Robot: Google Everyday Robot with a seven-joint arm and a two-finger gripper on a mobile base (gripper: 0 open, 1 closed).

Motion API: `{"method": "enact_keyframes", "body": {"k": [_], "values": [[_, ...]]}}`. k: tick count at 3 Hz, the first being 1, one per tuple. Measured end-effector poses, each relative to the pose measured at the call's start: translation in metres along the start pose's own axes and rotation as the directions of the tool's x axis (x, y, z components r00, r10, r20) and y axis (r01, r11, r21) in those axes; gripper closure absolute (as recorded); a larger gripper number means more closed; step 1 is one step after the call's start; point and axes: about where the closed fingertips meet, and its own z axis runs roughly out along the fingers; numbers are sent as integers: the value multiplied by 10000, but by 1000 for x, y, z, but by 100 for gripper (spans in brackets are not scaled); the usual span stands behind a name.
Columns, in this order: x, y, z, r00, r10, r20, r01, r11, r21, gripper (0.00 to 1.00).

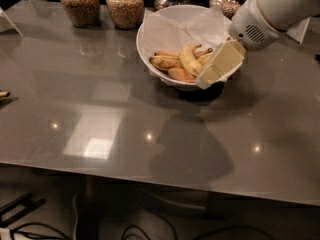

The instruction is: Pick banana from white bowl

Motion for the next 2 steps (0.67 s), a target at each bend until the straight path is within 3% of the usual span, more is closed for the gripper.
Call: {"method": "enact_keyframes", "body": {"k": [1, 2], "values": [[-41, 0, 31, 9967, 611, 530, -627, 9976, 295, 0], [-67, -7, 55, 9852, 1500, 833, -1557, 9855, 669, 1]]}}
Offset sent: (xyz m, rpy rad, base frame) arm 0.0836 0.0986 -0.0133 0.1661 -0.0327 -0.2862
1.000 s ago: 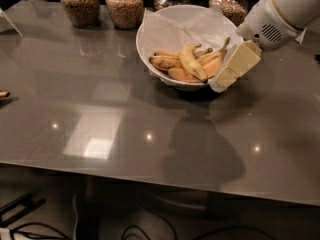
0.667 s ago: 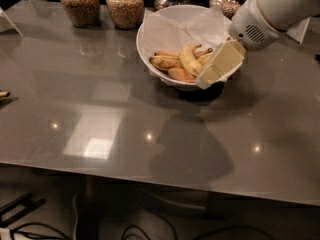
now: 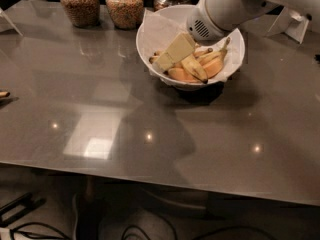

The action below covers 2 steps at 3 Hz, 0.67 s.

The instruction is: Pick banana from white bowl

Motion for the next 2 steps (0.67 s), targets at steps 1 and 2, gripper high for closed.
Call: {"method": "enact_keyframes", "body": {"k": [1, 2], "values": [[0, -11, 15, 9957, 926, -59, -922, 9944, 520, 18], [12, -25, 24, 9826, 1836, -273, -1793, 9770, 1151, 32]]}}
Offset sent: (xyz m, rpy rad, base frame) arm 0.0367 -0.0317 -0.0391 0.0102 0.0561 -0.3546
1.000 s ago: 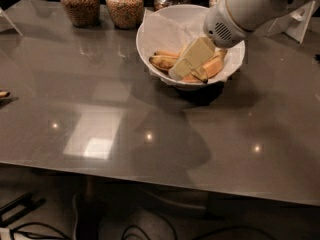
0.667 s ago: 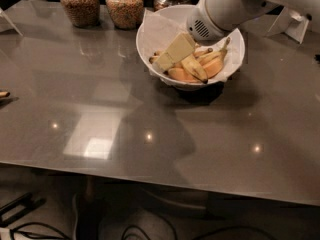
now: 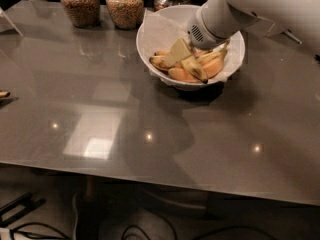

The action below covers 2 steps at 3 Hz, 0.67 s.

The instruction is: Pick banana from white bowl

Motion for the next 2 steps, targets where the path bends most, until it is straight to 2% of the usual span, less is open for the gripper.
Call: {"method": "enact_keyframes", "body": {"k": [1, 2], "values": [[12, -15, 8, 9978, 587, -295, -569, 9966, 593, 28], [23, -31, 14, 9933, 1019, -540, -954, 9892, 1114, 26]]}}
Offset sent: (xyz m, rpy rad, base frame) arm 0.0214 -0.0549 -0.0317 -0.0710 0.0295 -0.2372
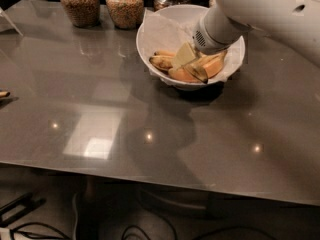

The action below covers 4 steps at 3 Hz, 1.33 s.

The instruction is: Pick banana from white bowl

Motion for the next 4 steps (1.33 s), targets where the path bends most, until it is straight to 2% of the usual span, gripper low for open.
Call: {"method": "enact_keyframes", "body": {"k": [1, 2, 3, 4], "values": [[8, -8, 11, 9992, 298, -249, -295, 9994, 157, 35], [12, -8, 16, 9986, 403, -353, -399, 9991, 131, 50], [12, -6, 17, 9986, 368, -384, -365, 9993, 71, 74], [9, 1, 12, 9997, 74, -237, -75, 10000, -54, 97]]}}
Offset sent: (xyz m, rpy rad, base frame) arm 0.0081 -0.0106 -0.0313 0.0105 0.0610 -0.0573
